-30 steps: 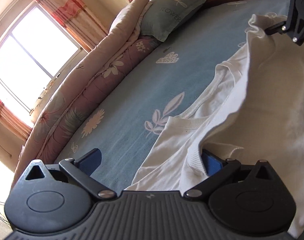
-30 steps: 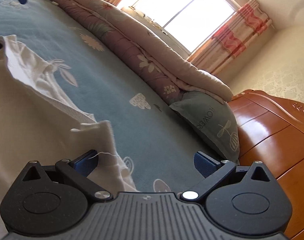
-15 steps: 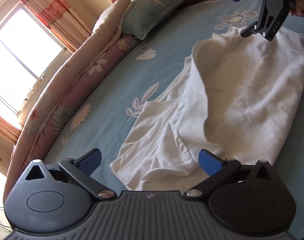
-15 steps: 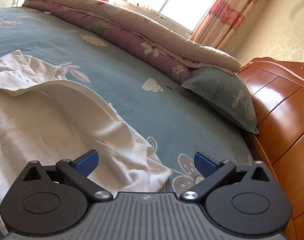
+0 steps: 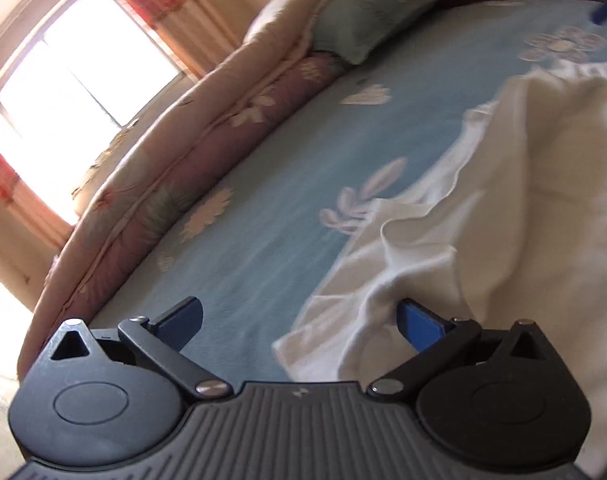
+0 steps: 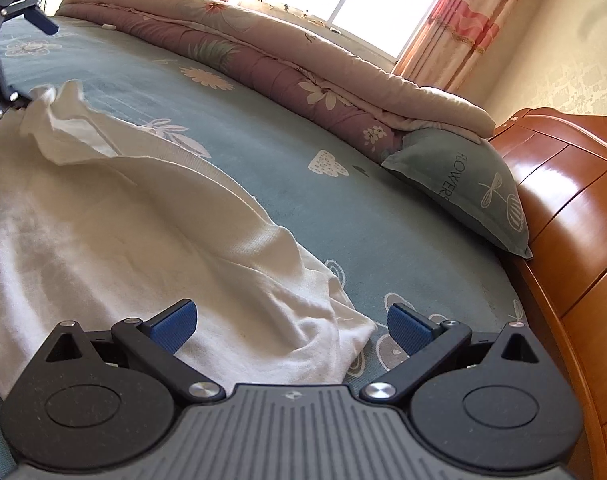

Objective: Fold clothes

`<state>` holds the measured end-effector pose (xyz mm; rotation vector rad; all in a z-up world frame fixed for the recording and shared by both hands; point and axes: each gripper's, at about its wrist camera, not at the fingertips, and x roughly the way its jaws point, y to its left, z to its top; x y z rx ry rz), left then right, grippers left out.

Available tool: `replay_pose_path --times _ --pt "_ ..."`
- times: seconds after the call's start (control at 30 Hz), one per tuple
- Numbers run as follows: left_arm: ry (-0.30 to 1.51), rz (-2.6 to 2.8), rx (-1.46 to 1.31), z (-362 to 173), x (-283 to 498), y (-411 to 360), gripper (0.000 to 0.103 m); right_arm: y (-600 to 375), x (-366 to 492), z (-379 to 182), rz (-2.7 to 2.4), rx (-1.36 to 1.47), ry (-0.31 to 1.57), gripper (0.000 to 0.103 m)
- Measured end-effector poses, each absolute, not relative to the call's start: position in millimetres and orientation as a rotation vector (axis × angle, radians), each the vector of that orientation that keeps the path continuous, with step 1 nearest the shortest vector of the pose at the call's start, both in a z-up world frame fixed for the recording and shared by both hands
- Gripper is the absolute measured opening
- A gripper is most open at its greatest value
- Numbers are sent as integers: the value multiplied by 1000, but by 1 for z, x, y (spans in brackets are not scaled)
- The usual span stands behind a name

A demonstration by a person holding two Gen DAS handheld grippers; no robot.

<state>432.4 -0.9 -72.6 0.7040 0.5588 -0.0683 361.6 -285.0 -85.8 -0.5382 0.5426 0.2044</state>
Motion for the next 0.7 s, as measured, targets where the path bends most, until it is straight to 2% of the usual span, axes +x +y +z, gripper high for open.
replay_pose_path --times 0.1,0.3,0.5,0.7 --pt "600 0 633 -68 449 15 102 -285 359 -84 208 -530 539 103" --pt "597 -198 545 -60 416 2 102 -292 361 -77 322 -399 553 103" --pt "697 -564 258 -74 414 -23 102 -296 377 -72 503 -205 585 103" --pt "802 -545 6 -103 455 -4 102 -304 401 -76 521 -67 634 103"
